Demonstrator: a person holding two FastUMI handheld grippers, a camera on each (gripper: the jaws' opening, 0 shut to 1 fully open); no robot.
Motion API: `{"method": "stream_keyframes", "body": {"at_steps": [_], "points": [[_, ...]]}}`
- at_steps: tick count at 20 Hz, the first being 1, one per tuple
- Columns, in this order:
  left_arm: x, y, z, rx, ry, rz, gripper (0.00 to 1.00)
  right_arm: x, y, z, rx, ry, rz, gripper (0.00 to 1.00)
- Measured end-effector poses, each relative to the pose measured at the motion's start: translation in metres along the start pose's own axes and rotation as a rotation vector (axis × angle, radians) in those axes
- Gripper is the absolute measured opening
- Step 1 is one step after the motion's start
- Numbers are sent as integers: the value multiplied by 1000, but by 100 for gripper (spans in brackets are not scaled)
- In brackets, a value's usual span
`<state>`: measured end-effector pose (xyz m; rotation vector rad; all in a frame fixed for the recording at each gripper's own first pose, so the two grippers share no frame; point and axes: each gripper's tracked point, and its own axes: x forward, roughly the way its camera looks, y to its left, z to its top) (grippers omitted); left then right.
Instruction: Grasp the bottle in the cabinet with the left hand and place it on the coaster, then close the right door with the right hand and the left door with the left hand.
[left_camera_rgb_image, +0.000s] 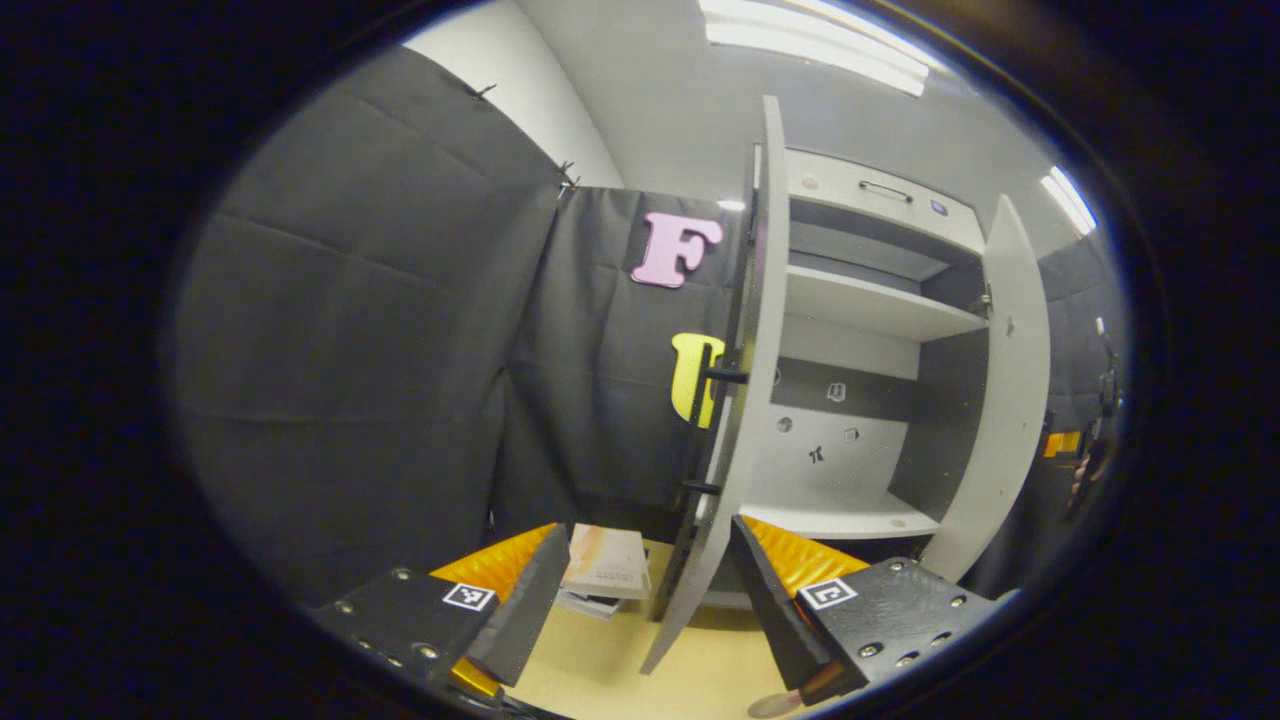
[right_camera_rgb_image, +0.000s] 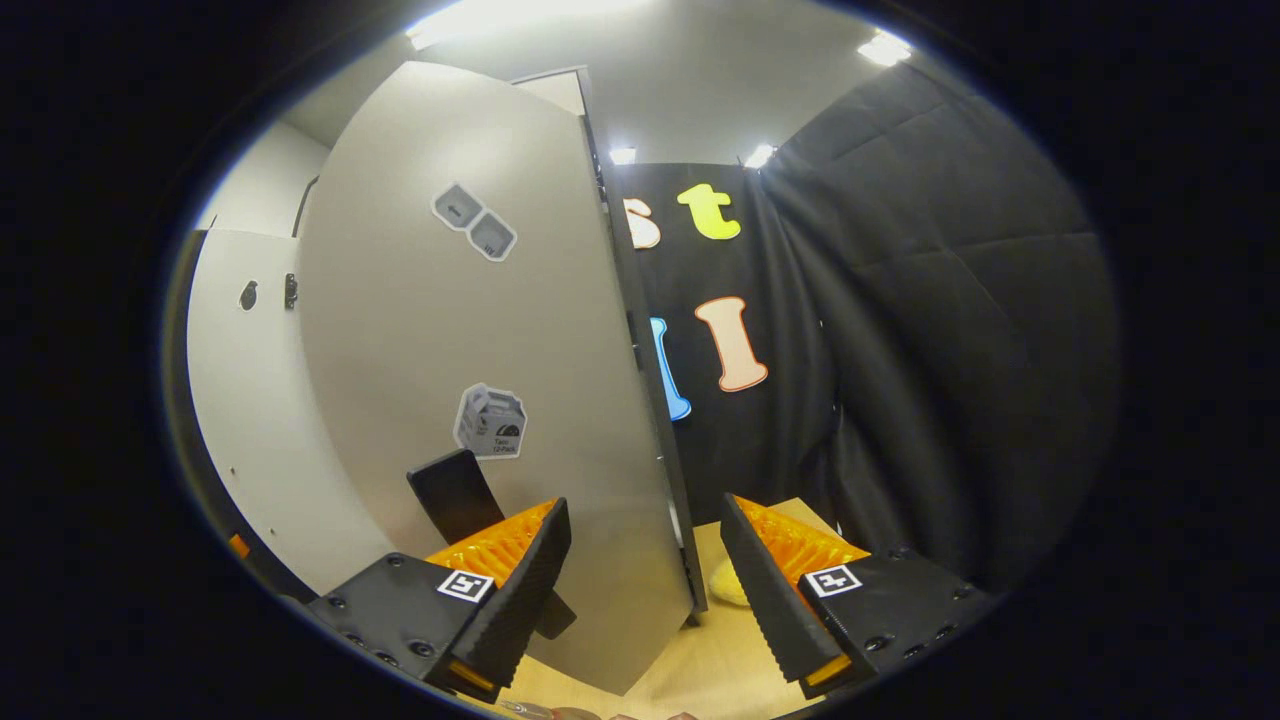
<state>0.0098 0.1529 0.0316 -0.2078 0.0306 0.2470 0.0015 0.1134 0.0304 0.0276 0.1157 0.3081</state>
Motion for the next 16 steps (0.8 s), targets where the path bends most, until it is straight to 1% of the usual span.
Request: {"method": "stream_keyframes", "body": {"at_steps": [2,3,4,5,7,8,9,10,14,16], "points": [[-1,20,4,-23,-11,29,94,5,16,-1,-9,4,16,97],[0,28,6,-19,-9,44,99,6,25,-5,-13,13,31,97],[0,35,5,0,-2,60,94,9,34,-7,-10,18,45,97],[0,43,5,29,4,77,99,8,39,-7,-6,16,54,97],[-3,57,0,66,17,89,99,8,43,-8,-4,7,46,97],[-5,62,-2,70,23,85,94,7,43,-10,-3,6,38,97],[-4,66,-2,66,26,78,94,8,43,-14,2,7,31,97],[-1,67,-3,62,29,69,99,7,43,-18,10,8,24,97],[22,74,-2,78,30,33,99,-3,49,-39,18,29,4,97],[34,68,4,84,27,-21,99,-10,47,-46,-1,26,-18,97]]}}
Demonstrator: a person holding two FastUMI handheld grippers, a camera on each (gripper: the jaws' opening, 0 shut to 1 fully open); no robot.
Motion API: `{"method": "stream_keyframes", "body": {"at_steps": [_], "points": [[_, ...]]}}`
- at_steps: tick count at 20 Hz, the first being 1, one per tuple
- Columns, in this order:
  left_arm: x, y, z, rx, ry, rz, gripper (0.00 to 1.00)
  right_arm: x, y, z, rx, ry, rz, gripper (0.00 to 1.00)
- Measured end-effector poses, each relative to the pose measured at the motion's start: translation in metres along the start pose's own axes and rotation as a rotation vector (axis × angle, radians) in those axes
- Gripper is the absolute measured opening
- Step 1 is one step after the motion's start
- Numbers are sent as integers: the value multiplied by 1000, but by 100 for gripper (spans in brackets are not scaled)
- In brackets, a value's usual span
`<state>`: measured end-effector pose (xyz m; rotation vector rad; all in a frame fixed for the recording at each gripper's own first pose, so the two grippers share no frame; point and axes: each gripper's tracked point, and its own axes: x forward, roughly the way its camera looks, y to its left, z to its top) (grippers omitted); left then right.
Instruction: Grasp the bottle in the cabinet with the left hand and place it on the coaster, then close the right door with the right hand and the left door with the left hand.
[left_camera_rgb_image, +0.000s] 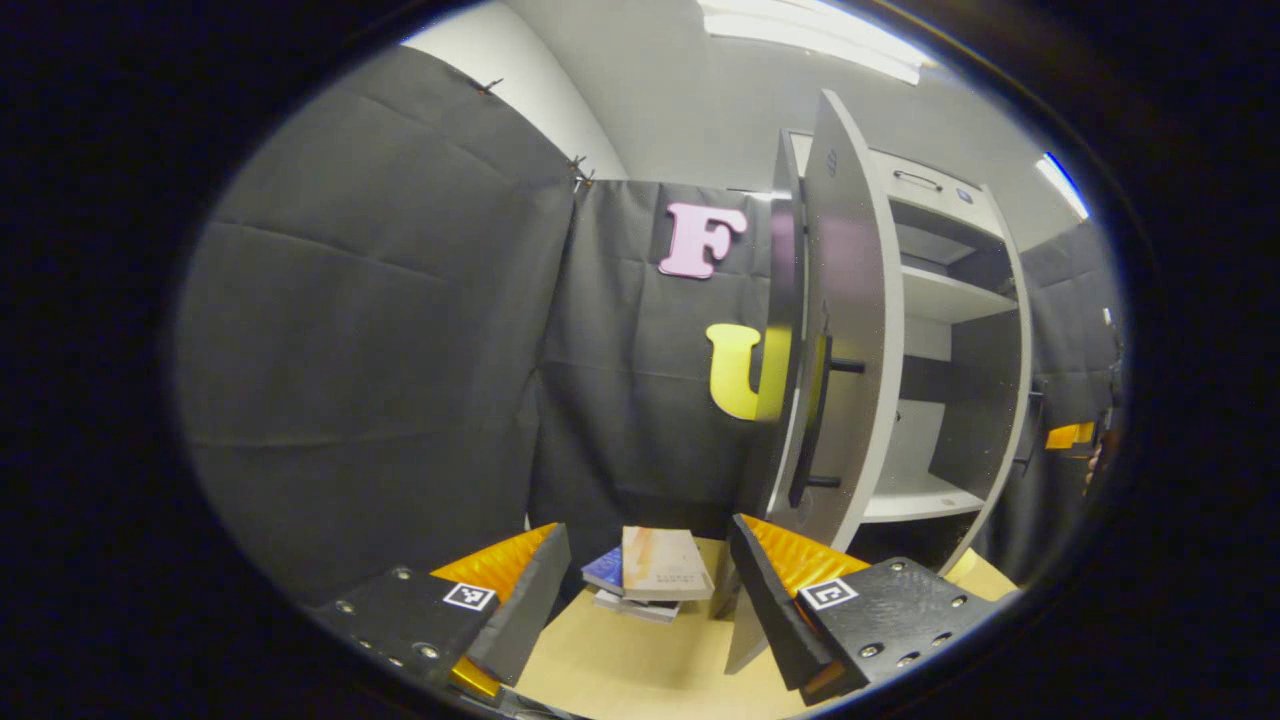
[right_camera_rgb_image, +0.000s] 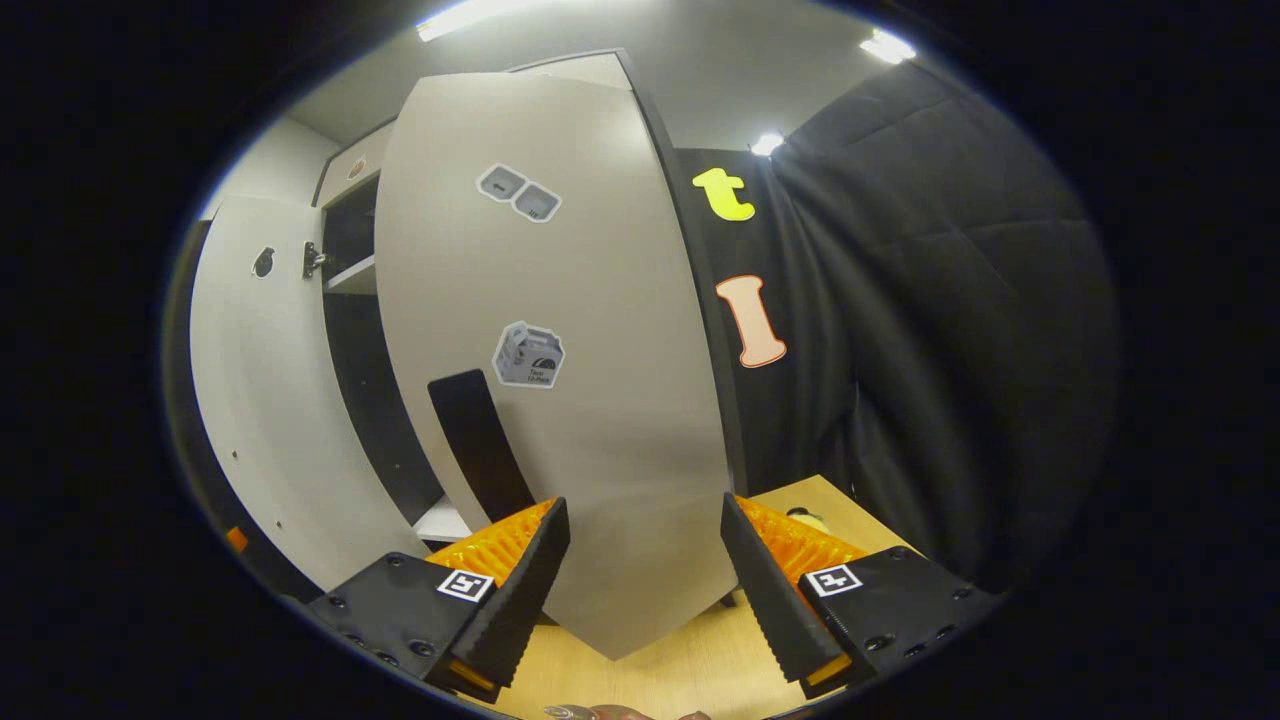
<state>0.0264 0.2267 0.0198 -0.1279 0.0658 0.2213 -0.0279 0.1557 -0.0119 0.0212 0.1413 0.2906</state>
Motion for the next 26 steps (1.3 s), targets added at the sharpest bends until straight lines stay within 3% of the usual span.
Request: {"method": "stream_keyframes", "body": {"at_steps": [7,8,9,12,20,21,22,24,25,26], "points": [[59,8,28,57,-26,-108,99,-26,-8,-22,-53,3,-64,97],[69,4,27,61,-23,-135,89,-30,-10,-24,-59,3,-74,97],[77,0,27,49,-17,-161,99,-33,-12,-25,-62,3,-83,97],[94,-11,29,11,-21,-228,94,-44,-17,-30,-68,-2,-100,98],[125,-45,52,62,-42,-303,94,-63,-40,-40,-86,-4,-163,97],[124,-53,54,69,-44,-325,99,-63,-41,-42,-80,1,-165,97],[119,-54,57,96,-46,-319,93,-63,-42,-43,-75,7,-166,97],[118,-57,59,153,-54,-303,98,-63,-45,-45,-72,11,-162,97],[118,-60,60,167,-58,-299,93,-62,-45,-46,-73,12,-161,97],[116,-65,58,164,-57,-301,98,-60,-45,-47,-72,14,-157,97]]}}
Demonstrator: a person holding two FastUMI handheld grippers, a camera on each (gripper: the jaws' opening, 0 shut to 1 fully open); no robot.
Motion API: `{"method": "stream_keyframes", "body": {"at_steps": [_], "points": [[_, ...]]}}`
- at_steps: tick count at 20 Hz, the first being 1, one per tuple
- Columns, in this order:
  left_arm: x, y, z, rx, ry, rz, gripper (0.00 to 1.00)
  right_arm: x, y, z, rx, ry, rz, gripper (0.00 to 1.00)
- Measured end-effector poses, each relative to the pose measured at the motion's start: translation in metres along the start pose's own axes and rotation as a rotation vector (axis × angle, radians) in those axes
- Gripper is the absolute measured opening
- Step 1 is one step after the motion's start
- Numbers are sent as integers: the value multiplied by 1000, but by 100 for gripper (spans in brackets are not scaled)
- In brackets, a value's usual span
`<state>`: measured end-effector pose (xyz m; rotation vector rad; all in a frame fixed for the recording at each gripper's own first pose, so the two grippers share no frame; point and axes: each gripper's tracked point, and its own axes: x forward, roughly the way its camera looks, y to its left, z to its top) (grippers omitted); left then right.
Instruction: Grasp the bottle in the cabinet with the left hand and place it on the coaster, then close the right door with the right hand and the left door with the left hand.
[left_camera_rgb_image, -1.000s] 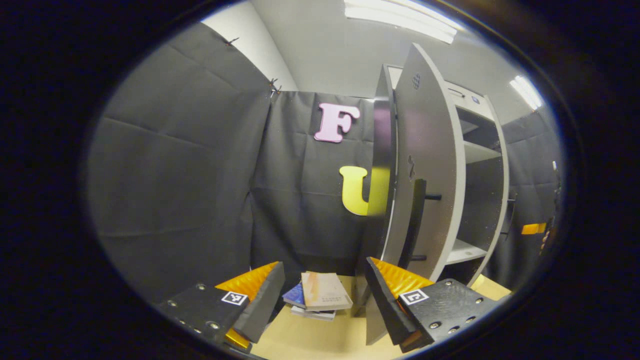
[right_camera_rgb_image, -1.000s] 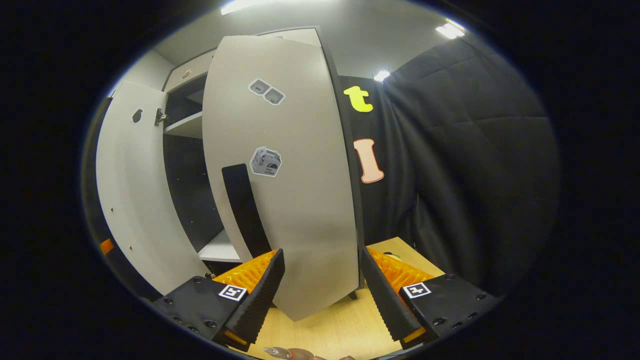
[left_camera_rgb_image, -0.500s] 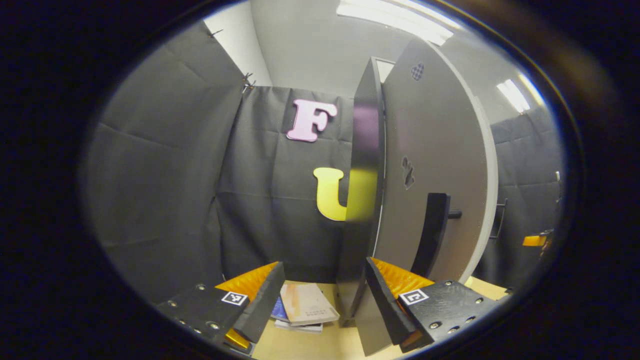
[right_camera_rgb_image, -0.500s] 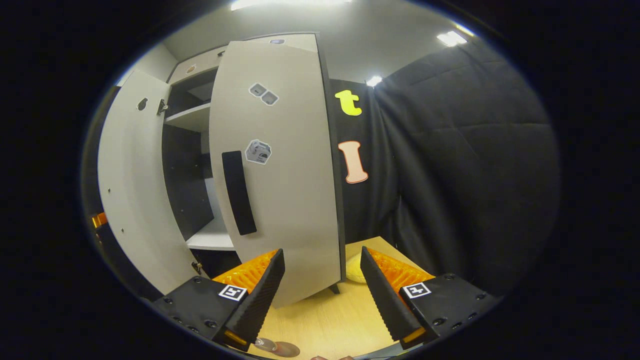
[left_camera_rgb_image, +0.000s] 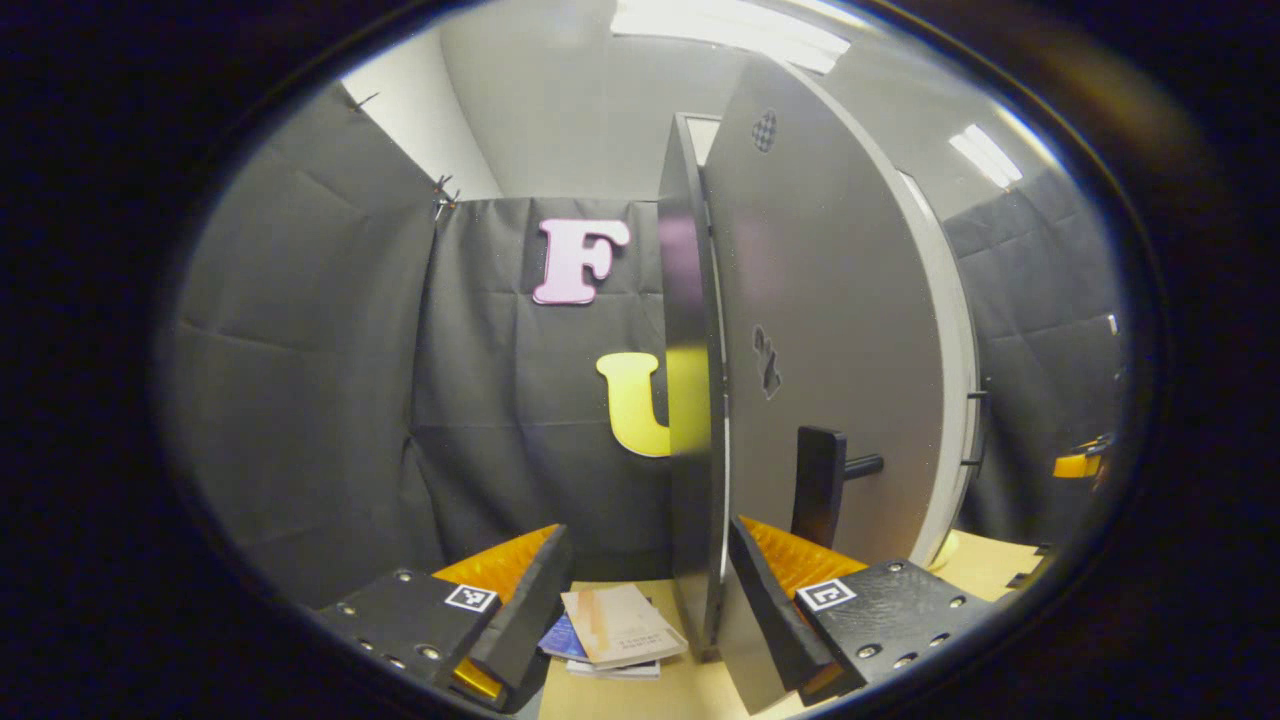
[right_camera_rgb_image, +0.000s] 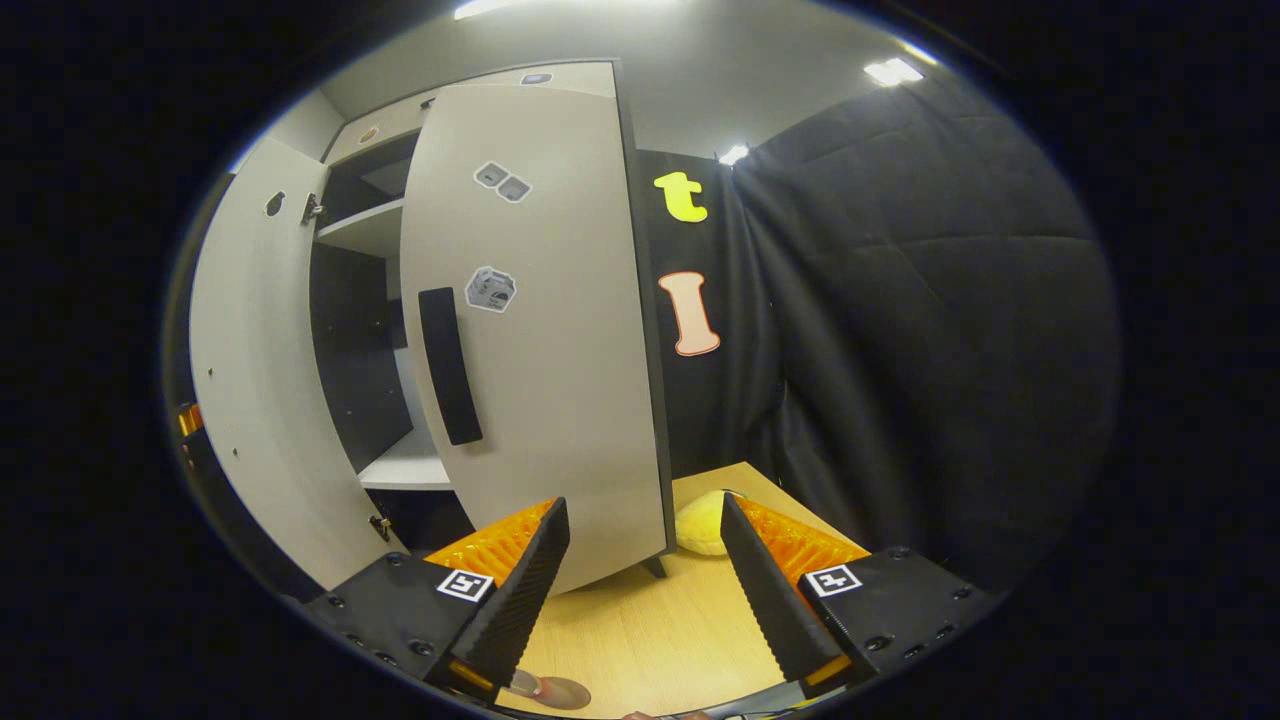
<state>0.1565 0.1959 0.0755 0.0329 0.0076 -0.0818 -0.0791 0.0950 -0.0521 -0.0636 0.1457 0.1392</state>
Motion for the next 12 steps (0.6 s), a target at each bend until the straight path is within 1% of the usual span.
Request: {"method": "stream_keyframes", "body": {"at_steps": [1,4,5,6,7,9,12], "points": [[-1,-7,-1,-14,4,-12,93,0,1,-3,2,4,7,97],[0,-29,-1,-13,1,-49,93,0,4,-7,7,14,31,97],[1,-39,-1,-14,0,-56,96,0,3,-8,4,12,35,97],[2,-47,-2,-19,3,-59,93,0,2,-8,2,12,37,97],[3,-54,-2,-23,6,-54,93,1,-1,-9,0,14,39,97],[2,-63,0,-14,8,-25,99,2,-8,-10,6,17,36,97],[2,-81,1,-21,7,15,98,5,-22,-11,31,29,37,97]]}}
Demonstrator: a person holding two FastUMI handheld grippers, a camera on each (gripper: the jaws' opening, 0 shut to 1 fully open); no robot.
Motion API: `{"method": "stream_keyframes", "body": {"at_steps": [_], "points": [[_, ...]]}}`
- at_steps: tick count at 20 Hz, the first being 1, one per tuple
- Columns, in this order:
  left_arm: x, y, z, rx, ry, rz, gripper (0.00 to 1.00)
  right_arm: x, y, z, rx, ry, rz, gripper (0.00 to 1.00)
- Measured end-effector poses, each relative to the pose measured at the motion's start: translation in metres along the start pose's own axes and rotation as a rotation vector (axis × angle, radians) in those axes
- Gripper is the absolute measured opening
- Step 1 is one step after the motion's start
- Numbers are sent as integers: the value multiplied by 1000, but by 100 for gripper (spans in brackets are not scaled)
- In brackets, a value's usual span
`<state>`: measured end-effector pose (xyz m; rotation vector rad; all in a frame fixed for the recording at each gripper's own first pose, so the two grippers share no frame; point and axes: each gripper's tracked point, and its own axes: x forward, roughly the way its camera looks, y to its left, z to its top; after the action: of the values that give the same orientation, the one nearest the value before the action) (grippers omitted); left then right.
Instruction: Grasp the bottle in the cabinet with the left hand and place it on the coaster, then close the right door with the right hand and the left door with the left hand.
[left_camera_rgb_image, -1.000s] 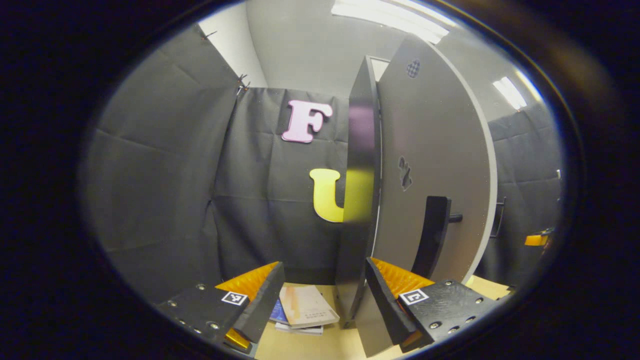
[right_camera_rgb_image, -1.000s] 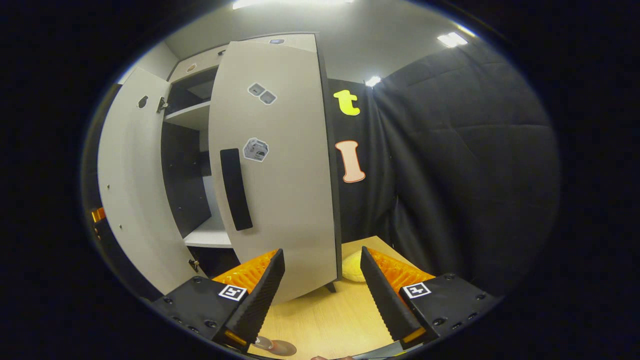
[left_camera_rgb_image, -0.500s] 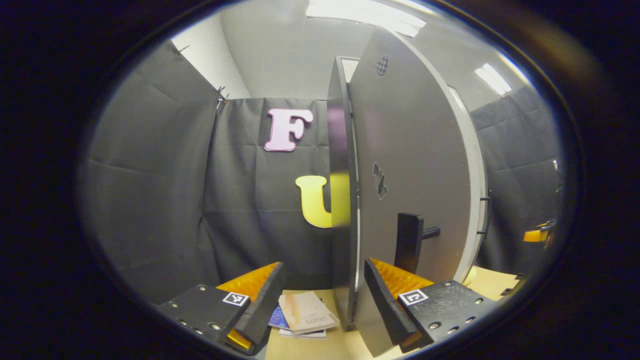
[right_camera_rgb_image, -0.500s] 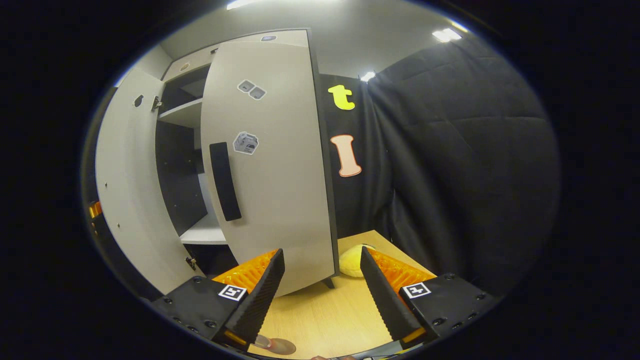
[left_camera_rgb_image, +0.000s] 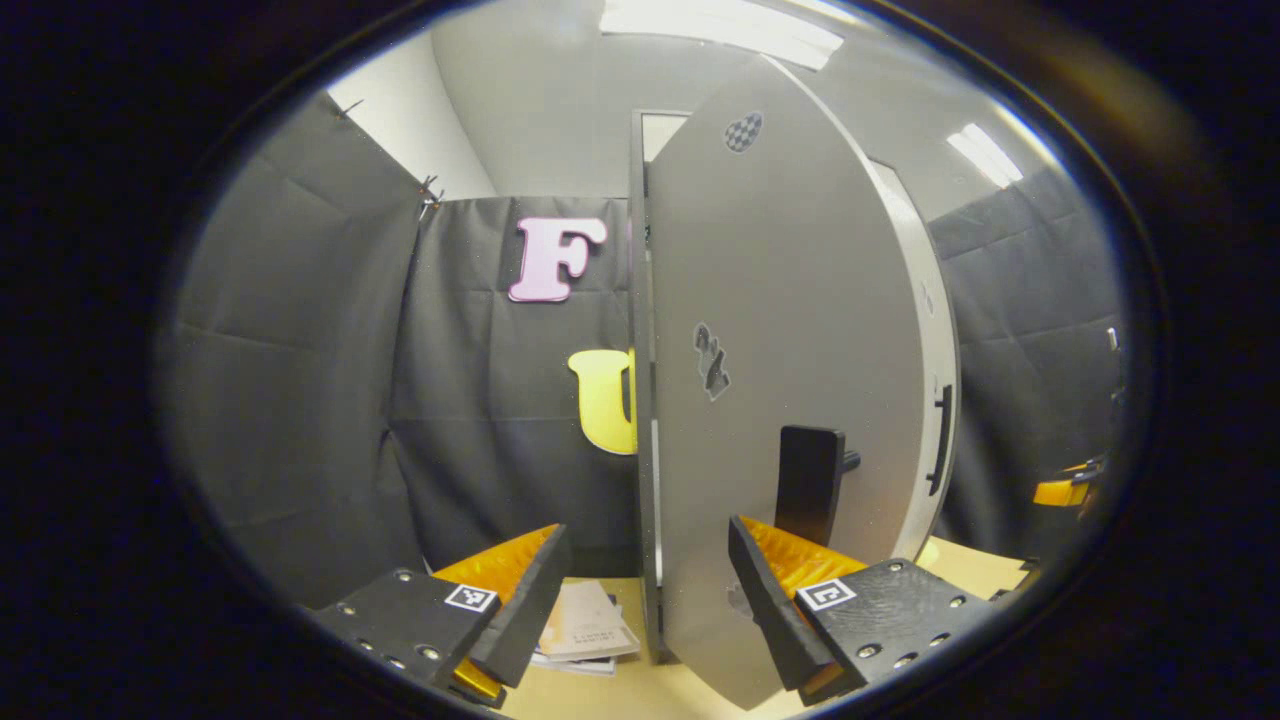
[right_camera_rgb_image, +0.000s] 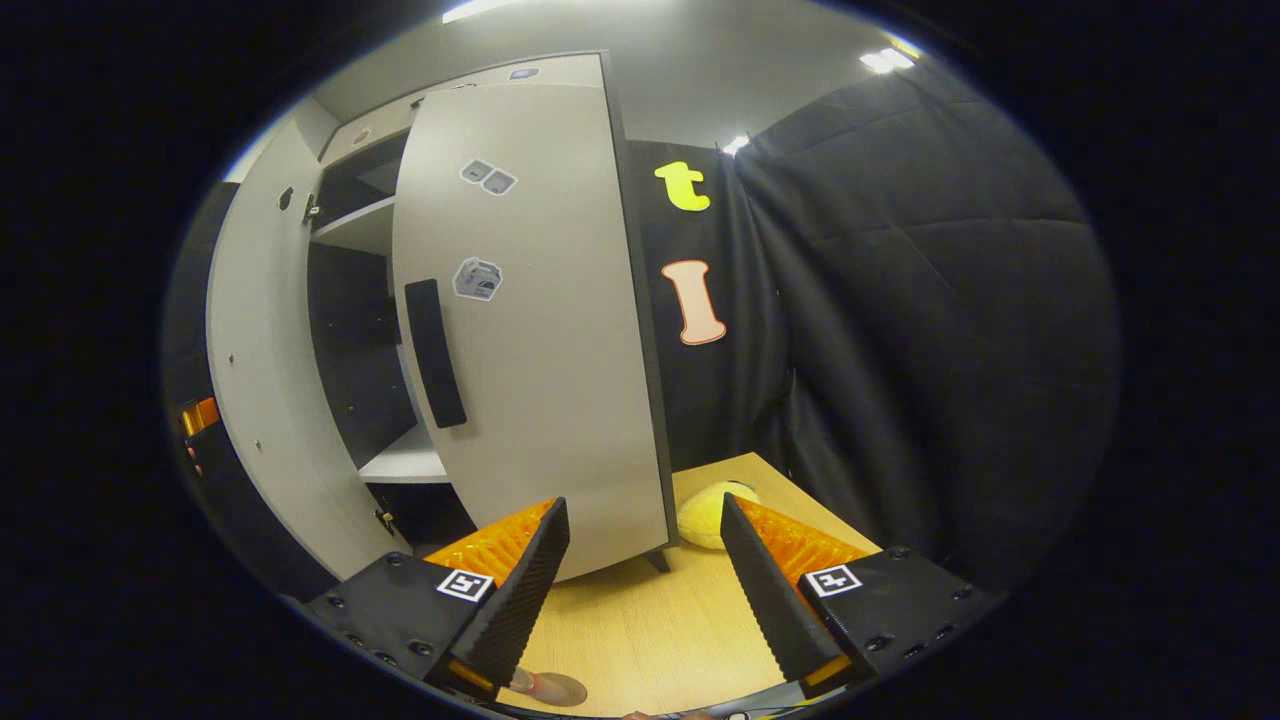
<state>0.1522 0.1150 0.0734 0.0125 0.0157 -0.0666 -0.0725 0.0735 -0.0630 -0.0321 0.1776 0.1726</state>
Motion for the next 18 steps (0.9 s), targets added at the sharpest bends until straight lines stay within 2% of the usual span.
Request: {"method": "stream_keyframes", "body": {"at_steps": [5,8,11,15,18], "points": [[9,-36,0,3,-5,44,98,13,-21,9,10,21,-3,97],[17,-60,-4,-53,-20,92,98,24,-24,25,-11,10,27,97],[21,-100,-2,-94,-26,49,98,30,-26,35,-31,-6,49,98],[3,-111,10,1,-51,81,98,37,-31,33,-29,6,91,97],[-12,-122,7,-3,-43,74,99,40,-39,34,-26,-6,114,97]]}}
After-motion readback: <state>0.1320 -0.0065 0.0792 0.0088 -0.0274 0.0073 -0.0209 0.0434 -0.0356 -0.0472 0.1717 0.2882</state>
